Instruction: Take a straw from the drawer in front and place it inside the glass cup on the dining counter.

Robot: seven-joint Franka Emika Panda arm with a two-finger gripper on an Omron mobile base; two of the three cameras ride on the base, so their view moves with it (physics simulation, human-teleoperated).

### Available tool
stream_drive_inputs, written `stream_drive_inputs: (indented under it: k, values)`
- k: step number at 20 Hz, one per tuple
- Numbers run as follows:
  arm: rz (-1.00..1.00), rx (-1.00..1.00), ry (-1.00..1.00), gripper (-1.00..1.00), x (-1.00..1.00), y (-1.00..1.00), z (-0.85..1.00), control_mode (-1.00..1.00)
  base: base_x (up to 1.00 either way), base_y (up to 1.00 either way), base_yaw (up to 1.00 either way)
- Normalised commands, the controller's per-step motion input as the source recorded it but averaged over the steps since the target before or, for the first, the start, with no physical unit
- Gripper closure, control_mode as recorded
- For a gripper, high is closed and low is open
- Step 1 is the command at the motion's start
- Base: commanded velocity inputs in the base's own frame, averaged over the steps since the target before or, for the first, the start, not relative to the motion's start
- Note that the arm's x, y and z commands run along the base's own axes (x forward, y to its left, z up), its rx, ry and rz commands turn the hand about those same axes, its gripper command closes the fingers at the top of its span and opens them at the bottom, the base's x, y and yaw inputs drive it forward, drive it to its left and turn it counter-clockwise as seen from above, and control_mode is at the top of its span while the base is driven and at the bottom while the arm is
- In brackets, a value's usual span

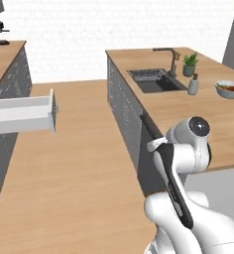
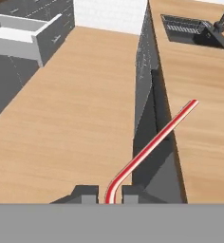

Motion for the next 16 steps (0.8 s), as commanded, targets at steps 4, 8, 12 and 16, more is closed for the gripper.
stream_drive_inputs:
  k: [4, 8, 12, 16]
  values:
    - [0.00, 0.00, 0.00, 1.00, 0.00, 0.00, 0.00, 1.00, 0.00, -0.95, -0.10]
    - [0.00, 0.00, 0.00, 1.00, 0.00, 0.00, 0.00, 1.00, 0.00, -0.99, -0.09]
    - [0.00, 0.00, 0.00, 1.00, 0.00, 0.00, 0.00, 1.00, 0.00, -1.00, -0.08]
    - [0.00, 0.00, 0.00, 1.00, 0.00, 0.00, 0.00, 1.00, 0.00, -1.00, -0.09]
